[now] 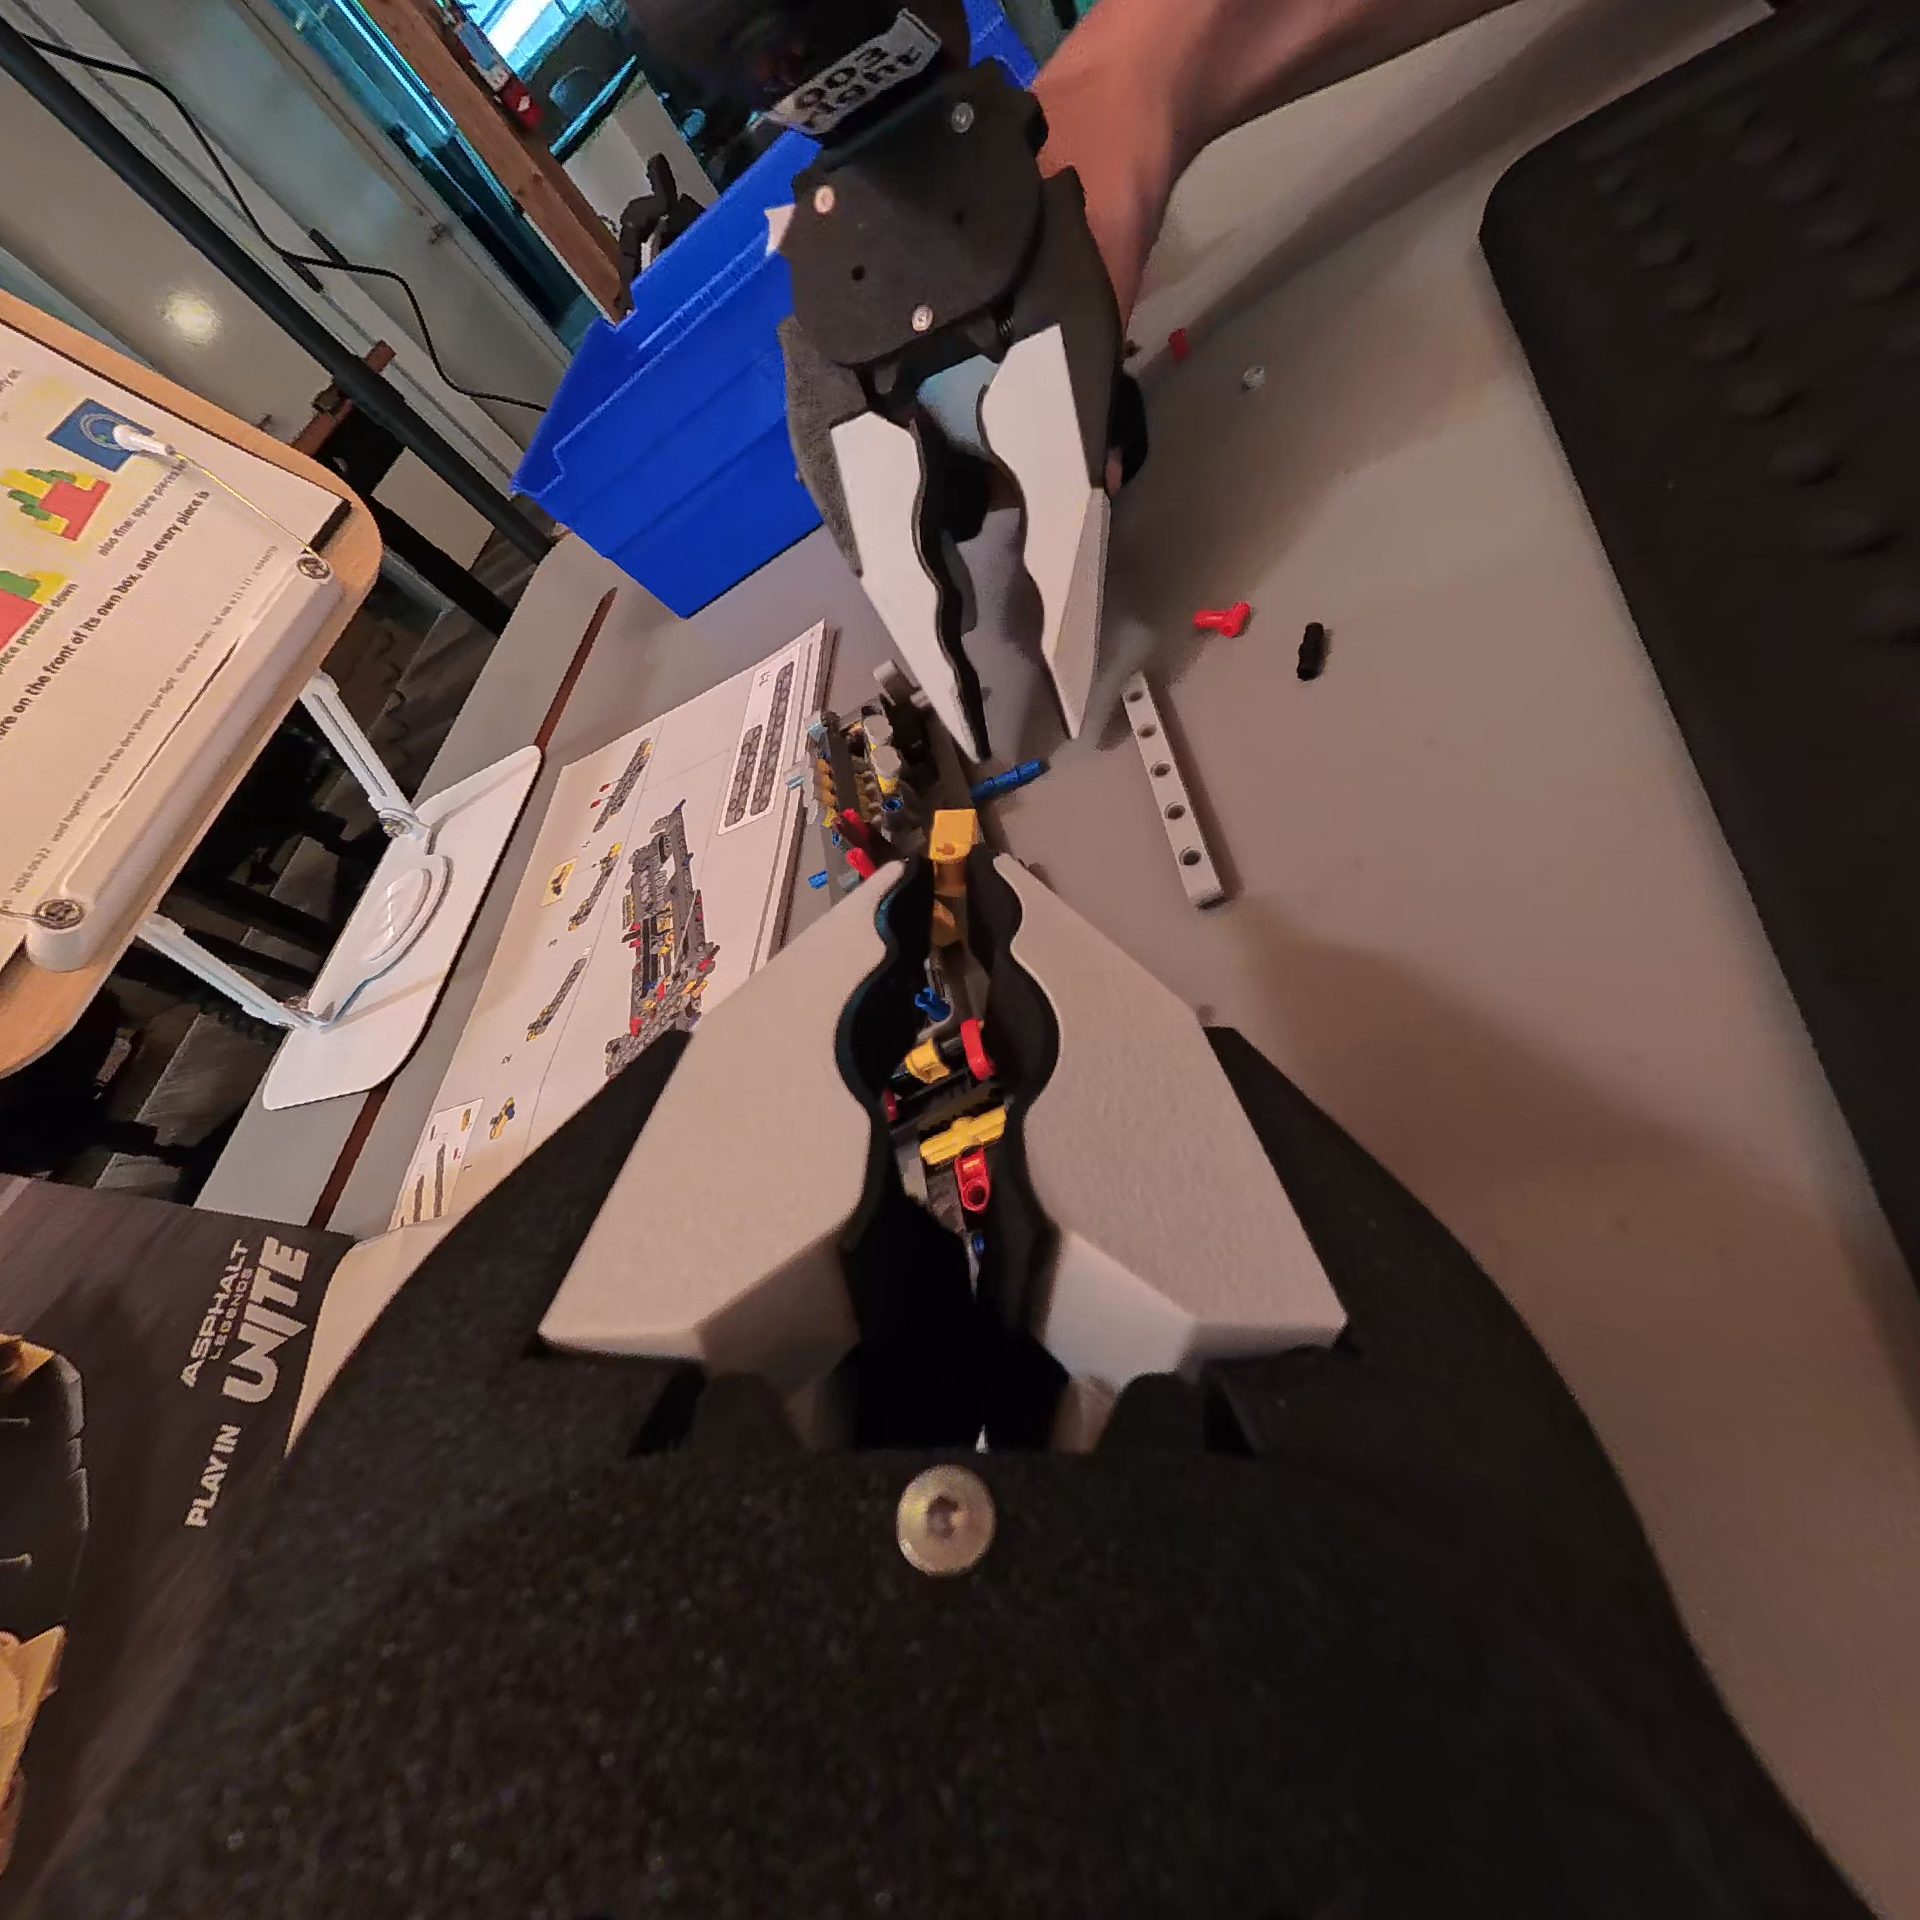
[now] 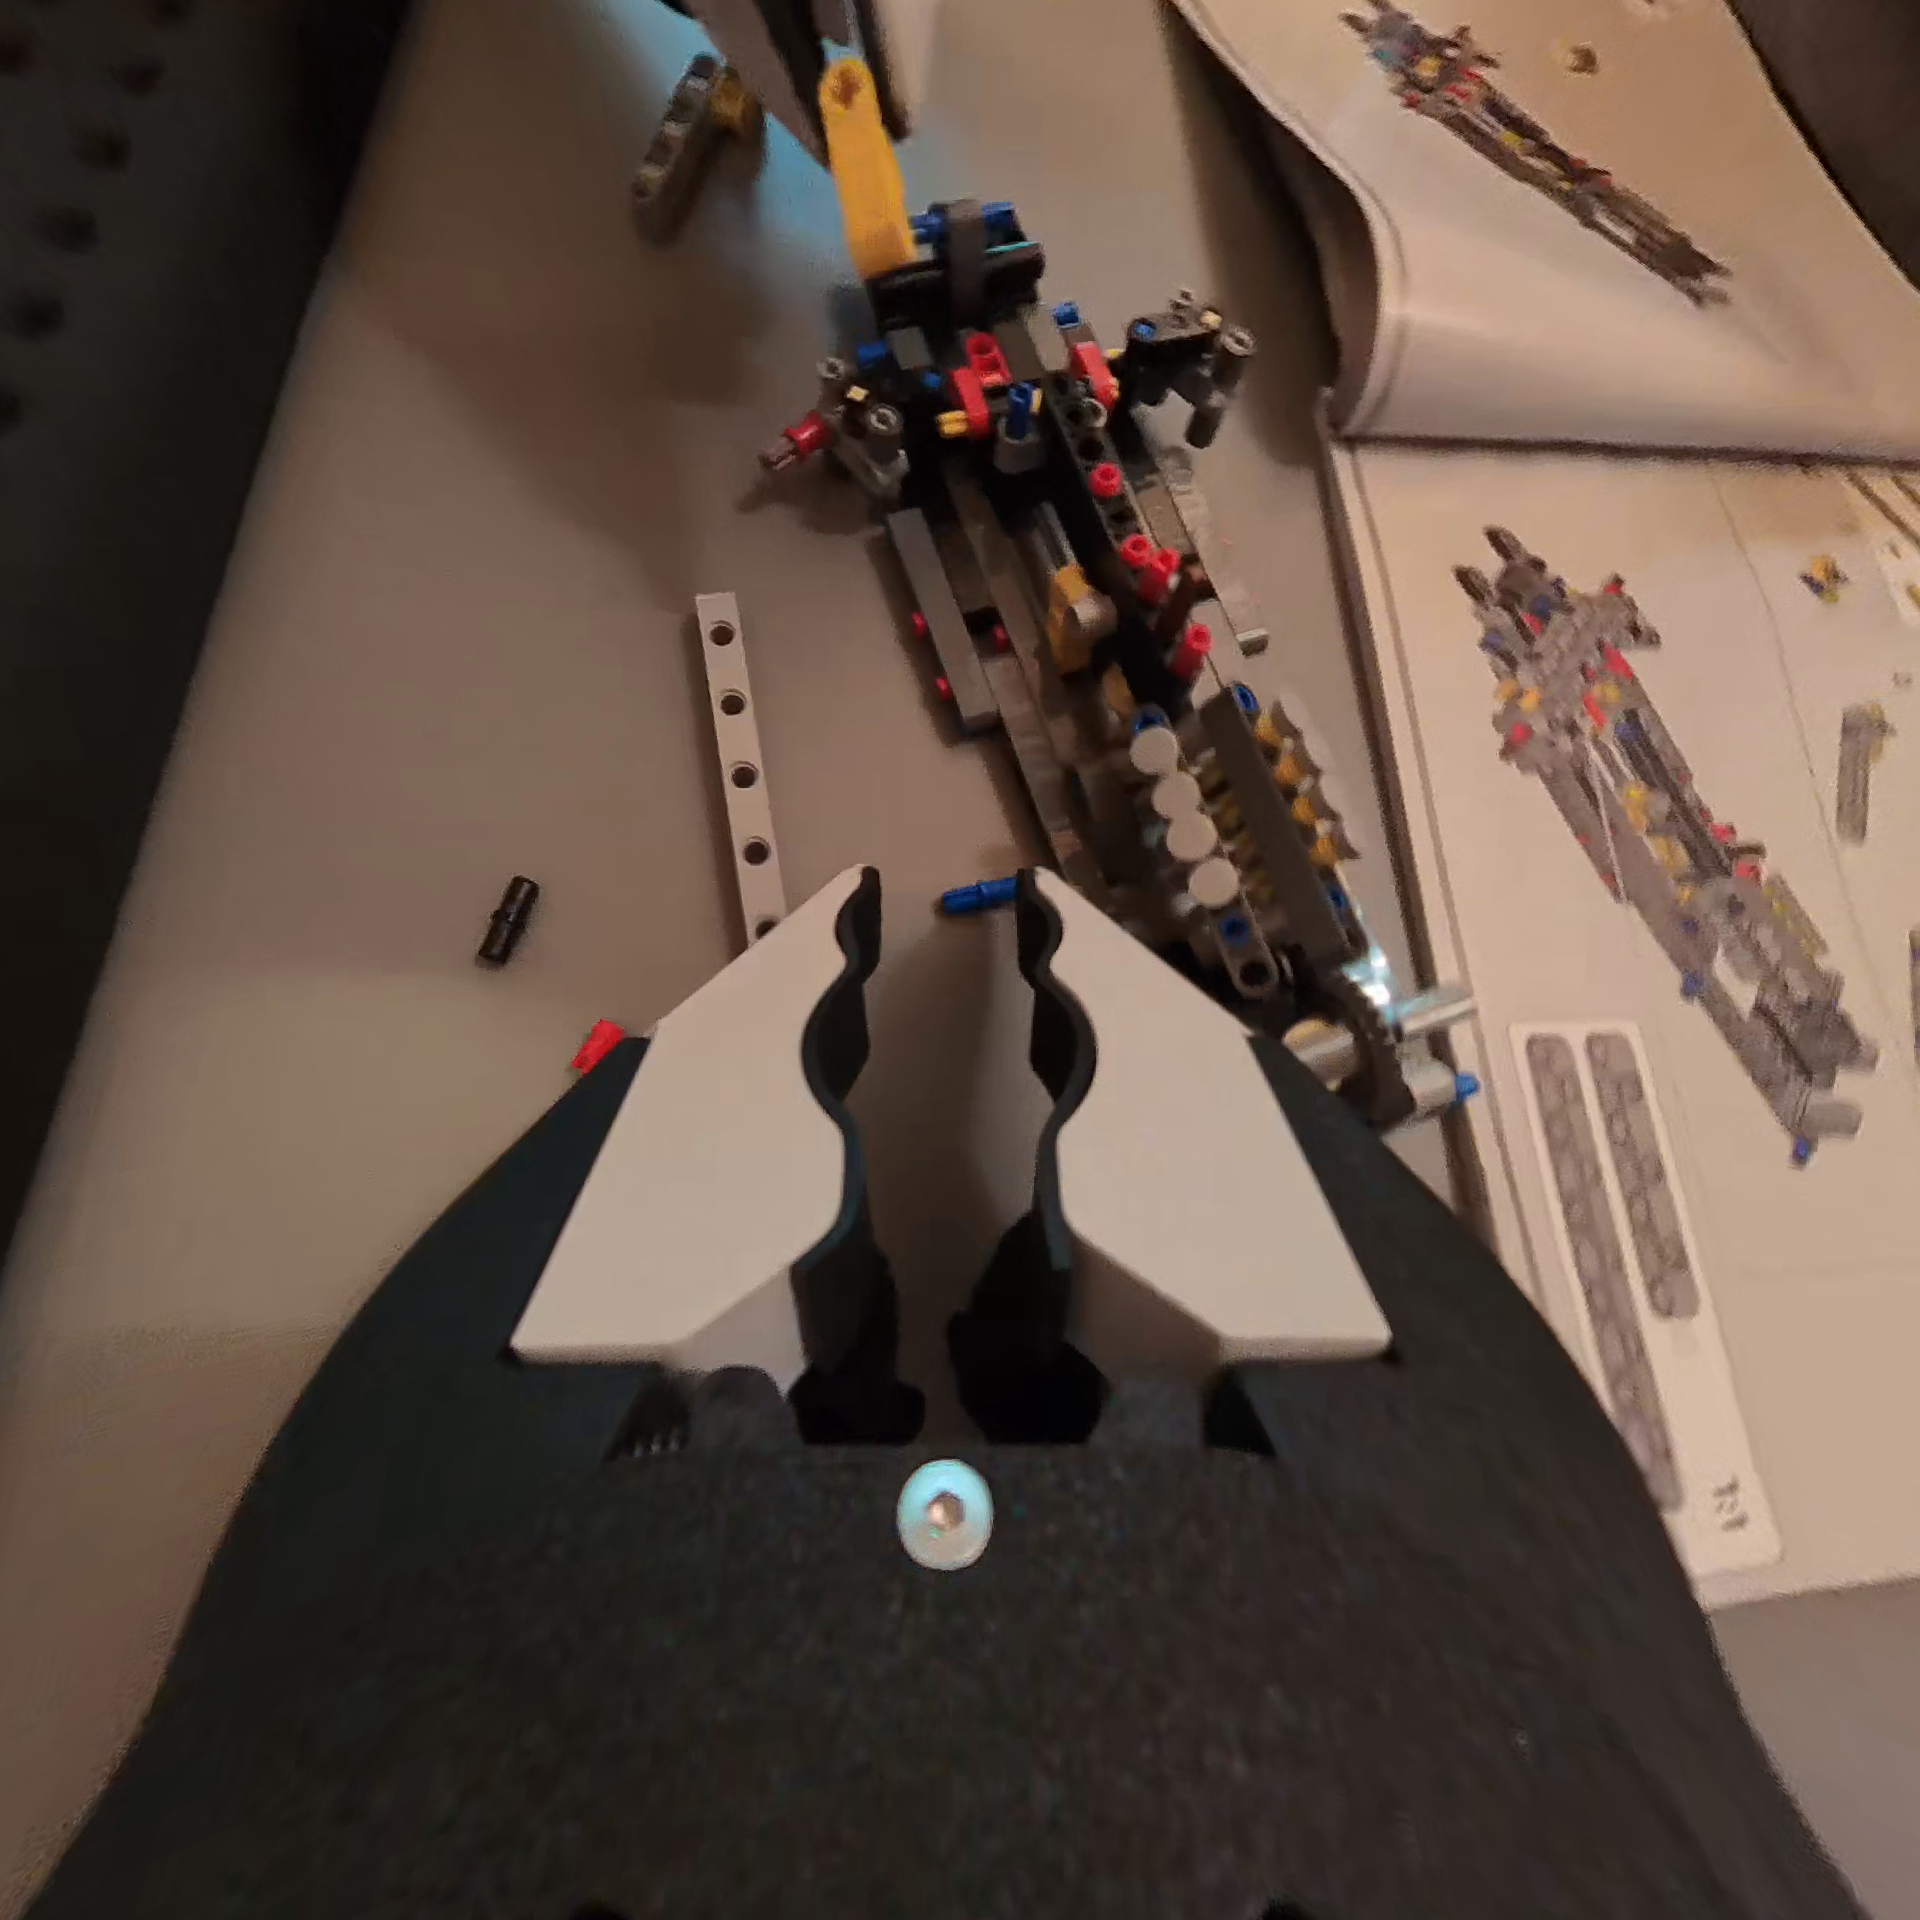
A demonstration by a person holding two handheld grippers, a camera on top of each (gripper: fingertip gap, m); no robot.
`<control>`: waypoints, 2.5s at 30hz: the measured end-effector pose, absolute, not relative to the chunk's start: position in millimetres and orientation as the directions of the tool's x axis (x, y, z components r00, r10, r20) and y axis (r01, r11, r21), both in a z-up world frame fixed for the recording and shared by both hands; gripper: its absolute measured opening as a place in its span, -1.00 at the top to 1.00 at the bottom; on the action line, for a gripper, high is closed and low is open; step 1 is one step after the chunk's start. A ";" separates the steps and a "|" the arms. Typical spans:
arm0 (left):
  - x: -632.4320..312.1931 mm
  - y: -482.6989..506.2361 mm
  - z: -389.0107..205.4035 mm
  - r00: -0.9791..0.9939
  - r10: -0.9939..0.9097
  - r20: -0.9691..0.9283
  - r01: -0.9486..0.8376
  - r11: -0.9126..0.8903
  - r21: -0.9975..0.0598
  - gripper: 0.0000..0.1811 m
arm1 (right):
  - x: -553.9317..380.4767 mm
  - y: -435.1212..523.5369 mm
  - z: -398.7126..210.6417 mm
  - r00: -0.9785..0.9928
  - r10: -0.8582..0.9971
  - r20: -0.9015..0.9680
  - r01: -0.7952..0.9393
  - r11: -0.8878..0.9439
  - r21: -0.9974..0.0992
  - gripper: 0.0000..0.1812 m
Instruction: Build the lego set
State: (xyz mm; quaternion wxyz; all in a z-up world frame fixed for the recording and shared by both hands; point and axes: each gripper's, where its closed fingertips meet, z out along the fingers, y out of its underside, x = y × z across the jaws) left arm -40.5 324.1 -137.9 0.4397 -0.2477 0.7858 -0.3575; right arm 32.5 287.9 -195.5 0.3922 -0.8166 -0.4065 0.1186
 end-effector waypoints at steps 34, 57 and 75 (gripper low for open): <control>-34.4 334.0 -127.3 -0.466 -0.820 -0.333 -0.172 0.453 -0.875 0.95 | -21.3 329.3 -113.8 0.816 0.532 -0.227 0.037 -0.440 -0.897 0.96; -29.3 353.0 -90.4 -0.338 -0.917 -0.213 -0.114 0.264 -0.958 0.96 | -21.2 349.7 -93.5 0.834 0.308 -0.458 -0.417 -0.194 -0.888 0.96; -30.1 349.5 -94.5 -0.361 -0.904 -0.230 -0.120 0.290 -0.950 0.96 | -28.0 350.2 -96.3 0.776 0.352 -0.523 -0.467 -0.237 -0.852 0.95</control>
